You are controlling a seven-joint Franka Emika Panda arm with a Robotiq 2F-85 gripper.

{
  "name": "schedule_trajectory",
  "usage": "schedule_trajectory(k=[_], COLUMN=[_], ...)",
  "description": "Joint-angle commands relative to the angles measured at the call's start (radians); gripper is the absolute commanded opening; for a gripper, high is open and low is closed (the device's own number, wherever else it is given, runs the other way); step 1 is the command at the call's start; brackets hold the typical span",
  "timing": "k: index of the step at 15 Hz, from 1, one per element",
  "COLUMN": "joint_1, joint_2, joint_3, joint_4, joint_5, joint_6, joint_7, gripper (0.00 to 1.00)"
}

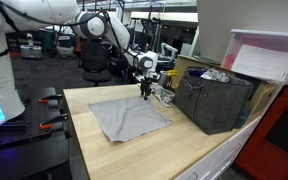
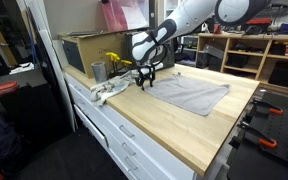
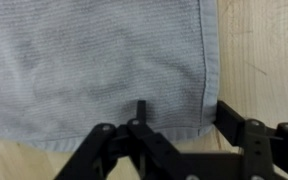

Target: Fold the grey towel three times

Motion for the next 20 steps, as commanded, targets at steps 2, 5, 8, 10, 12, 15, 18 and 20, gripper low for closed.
schedule_trajectory(k=[2,5,8,10,12,15,18,20], joint_1=[0.036,0.071,0.089,0.089,0.086,0.074,0.058,0.048], joint_2=[-0.063,-0.118,-0.175,-0.224,-0.272,-0.341,-0.419,-0.469], joint_3=[-0.046,-0.091,-0.121,-0.12,-0.12,-0.126,-0.146,-0.165], joint_4=[-0.07,-0.159,-0.258,-0.326,-0.394,-0.499,-0.622,-0.706], joint_5=[-0.032,-0.076,-0.127,-0.135,-0.132,-0.121,-0.113,-0.112], joint_6=[-0.01,0.016,0.027,0.021,0.029,0.057,0.098,0.132], joint_7=[0.051,0.057,0.086,0.109,0.136,0.19,0.25,0.285], gripper=[0.31,0.08,0.0,0.01,0.01,0.01,0.01,0.01])
